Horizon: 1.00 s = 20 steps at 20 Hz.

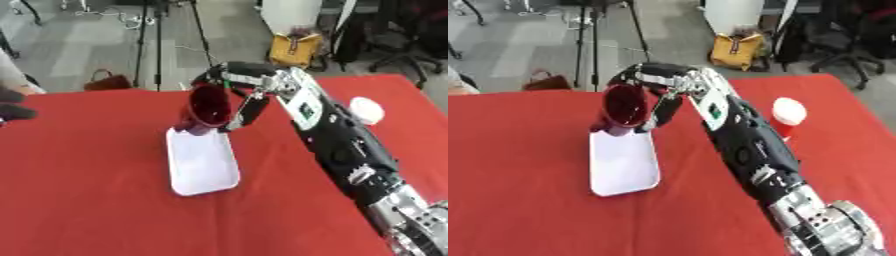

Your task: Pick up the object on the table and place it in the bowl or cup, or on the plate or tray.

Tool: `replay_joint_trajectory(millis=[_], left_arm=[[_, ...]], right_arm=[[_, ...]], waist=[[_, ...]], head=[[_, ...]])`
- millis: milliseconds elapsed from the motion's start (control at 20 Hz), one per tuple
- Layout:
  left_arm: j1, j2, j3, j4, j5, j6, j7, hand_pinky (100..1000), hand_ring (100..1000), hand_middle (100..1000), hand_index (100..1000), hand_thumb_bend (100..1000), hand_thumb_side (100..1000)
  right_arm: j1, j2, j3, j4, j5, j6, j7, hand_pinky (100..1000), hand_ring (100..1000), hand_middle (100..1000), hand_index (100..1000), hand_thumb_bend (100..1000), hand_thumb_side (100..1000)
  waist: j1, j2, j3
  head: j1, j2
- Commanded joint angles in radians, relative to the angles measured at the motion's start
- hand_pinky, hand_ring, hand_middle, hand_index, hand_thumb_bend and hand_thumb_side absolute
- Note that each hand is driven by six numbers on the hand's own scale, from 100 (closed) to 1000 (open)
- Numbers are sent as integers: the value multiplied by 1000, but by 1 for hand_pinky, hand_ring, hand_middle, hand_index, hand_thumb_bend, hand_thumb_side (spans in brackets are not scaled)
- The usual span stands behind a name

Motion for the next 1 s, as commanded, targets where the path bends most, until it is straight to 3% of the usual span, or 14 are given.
replay_joint_trajectory(millis=[50, 350, 400, 450, 500, 550, 600, 650, 700, 750, 900, 1000], left_arm=[[-16, 12, 2, -21, 5, -1, -5, 751, 654, 681, 787, 951, 688], [-15, 12, 0, -21, 5, 0, -8, 751, 654, 682, 788, 950, 688], [-15, 12, 0, -21, 5, 0, -8, 751, 654, 682, 787, 950, 688], [-15, 12, 0, -21, 5, 0, -8, 751, 654, 682, 788, 950, 688], [-15, 12, 0, -21, 5, 0, -8, 751, 654, 682, 788, 950, 688], [-15, 11, 0, -21, 6, -1, -8, 751, 654, 682, 788, 950, 688], [-15, 11, -1, -21, 6, 0, -9, 751, 654, 682, 788, 950, 688], [-15, 12, -1, -21, 6, 0, -9, 751, 654, 682, 788, 950, 688], [-15, 12, 0, -21, 7, 0, -9, 751, 654, 682, 788, 950, 688], [-15, 12, 0, -21, 7, 0, -9, 751, 654, 682, 788, 950, 688], [-14, 12, -1, -21, 8, 1, -9, 751, 654, 683, 788, 948, 689], [-14, 12, -1, -21, 8, 0, -9, 751, 654, 683, 788, 949, 688]], right_arm=[[-13, 10, -18, 23, 68, -344, 342, 187, 489, 749, 809, 216, 110], [-13, 34, 5, 63, 189, -344, 320, 283, 547, 781, 832, 297, 154], [-13, 36, 11, 68, 207, -344, 315, 296, 553, 788, 836, 267, 169], [-14, 38, 14, 73, 221, -344, 308, 505, 646, 824, 861, 340, 282], [-13, 41, 21, 77, 233, -344, 306, 505, 646, 824, 861, 340, 282], [-13, 43, 26, 80, 241, -344, 304, 676, 745, 862, 885, 423, 412], [-13, 44, 30, 80, 244, -344, 303, 750, 783, 879, 893, 454, 464], [-12, 44, 33, 78, 244, -344, 304, 750, 783, 879, 893, 454, 464], [-12, 44, 33, 76, 241, -344, 304, 842, 834, 902, 902, 505, 563], [-12, 43, 33, 74, 236, -344, 306, 842, 834, 902, 902, 505, 563], [-12, 40, 30, 67, 219, -344, 311, 895, 864, 921, 915, 525, 693], [-12, 37, 26, 61, 211, -344, 311, 903, 869, 924, 919, 525, 706]], waist=[[5, -13, 2], [3, -14, 4], [3, -14, 4], [3, -15, 4], [3, -15, 4], [3, -15, 4], [3, -16, 3], [3, -16, 2], [3, -16, 2], [3, -17, 1], [2, -17, 0], [3, -18, 0]], head=[[-5, -12], [-6, -9], [-6, -8], [-6, -8], [-5, -9], [-5, -9], [-5, -9], [-5, -9], [-5, -9], [-5, -9], [-4, -10], [-4, -11]])
